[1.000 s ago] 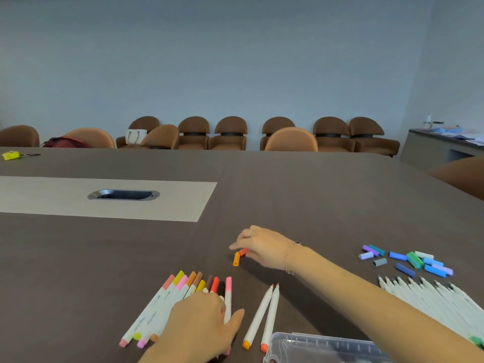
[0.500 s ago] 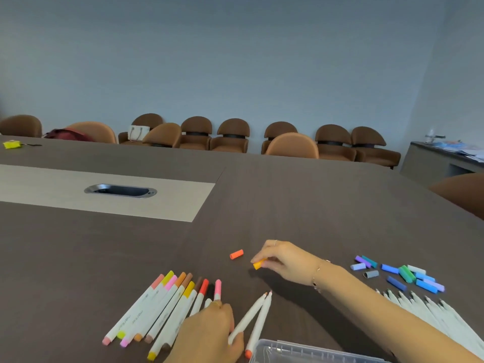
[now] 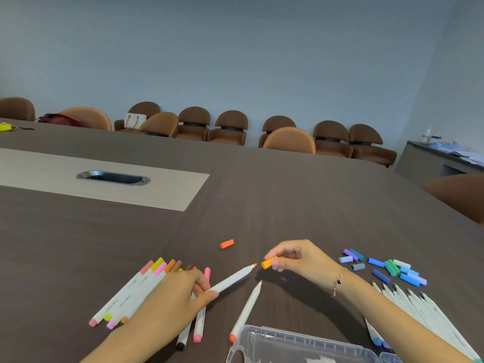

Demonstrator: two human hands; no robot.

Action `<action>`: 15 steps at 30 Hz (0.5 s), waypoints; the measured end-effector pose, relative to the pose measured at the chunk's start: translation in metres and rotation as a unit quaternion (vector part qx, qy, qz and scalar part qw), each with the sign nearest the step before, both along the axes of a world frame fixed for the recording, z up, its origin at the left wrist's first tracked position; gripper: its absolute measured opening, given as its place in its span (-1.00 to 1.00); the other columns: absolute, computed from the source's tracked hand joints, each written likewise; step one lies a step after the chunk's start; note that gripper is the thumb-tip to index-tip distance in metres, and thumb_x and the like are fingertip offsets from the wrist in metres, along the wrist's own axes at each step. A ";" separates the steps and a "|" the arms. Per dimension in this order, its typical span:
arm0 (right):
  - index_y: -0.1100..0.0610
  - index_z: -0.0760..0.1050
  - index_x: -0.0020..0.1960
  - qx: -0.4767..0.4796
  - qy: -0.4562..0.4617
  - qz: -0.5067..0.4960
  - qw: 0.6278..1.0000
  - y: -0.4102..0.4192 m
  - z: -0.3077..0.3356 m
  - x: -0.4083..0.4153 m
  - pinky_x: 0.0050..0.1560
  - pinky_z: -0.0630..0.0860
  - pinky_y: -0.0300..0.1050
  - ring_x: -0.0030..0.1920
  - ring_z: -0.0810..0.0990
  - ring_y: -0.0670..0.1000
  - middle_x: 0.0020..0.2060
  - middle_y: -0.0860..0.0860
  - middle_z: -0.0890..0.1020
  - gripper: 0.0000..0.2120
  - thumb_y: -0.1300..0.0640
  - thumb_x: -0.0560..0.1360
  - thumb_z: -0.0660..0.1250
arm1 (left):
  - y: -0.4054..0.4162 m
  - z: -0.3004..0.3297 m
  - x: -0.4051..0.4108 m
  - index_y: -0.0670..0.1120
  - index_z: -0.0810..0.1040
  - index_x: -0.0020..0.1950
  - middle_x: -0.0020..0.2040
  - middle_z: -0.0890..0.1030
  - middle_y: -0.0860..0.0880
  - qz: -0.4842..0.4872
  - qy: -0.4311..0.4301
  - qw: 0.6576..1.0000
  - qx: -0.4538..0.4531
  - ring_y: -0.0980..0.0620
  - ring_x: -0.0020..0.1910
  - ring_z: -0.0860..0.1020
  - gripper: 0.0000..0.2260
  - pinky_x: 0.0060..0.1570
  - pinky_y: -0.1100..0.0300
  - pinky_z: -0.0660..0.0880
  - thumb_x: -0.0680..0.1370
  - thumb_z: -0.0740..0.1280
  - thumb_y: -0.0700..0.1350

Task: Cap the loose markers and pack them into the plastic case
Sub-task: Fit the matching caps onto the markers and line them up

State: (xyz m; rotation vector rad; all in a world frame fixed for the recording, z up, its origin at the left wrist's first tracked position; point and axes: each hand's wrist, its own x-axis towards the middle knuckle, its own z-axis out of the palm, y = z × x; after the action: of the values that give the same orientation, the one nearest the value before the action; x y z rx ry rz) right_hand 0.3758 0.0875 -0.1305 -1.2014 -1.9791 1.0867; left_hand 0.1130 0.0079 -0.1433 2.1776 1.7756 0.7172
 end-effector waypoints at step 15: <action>0.02 0.63 -0.06 0.010 -0.019 0.000 1.000 -0.007 -0.005 -0.011 -0.11 0.54 -0.34 -0.17 0.62 -0.17 -0.17 -0.08 0.66 -0.87 0.20 0.51 0.34 | 0.003 -0.002 0.005 0.20 0.39 -0.29 -0.27 0.55 0.21 -0.007 -0.006 0.999 -0.036 0.24 -0.22 0.52 -0.80 -0.18 0.61 0.19 0.52 0.29 0.16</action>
State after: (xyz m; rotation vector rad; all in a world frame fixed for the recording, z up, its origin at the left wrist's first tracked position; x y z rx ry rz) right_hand 0.3650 0.0807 -0.1350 -1.2209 -2.0145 1.0497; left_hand 0.1181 0.0109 -0.1457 2.1312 1.7511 0.6519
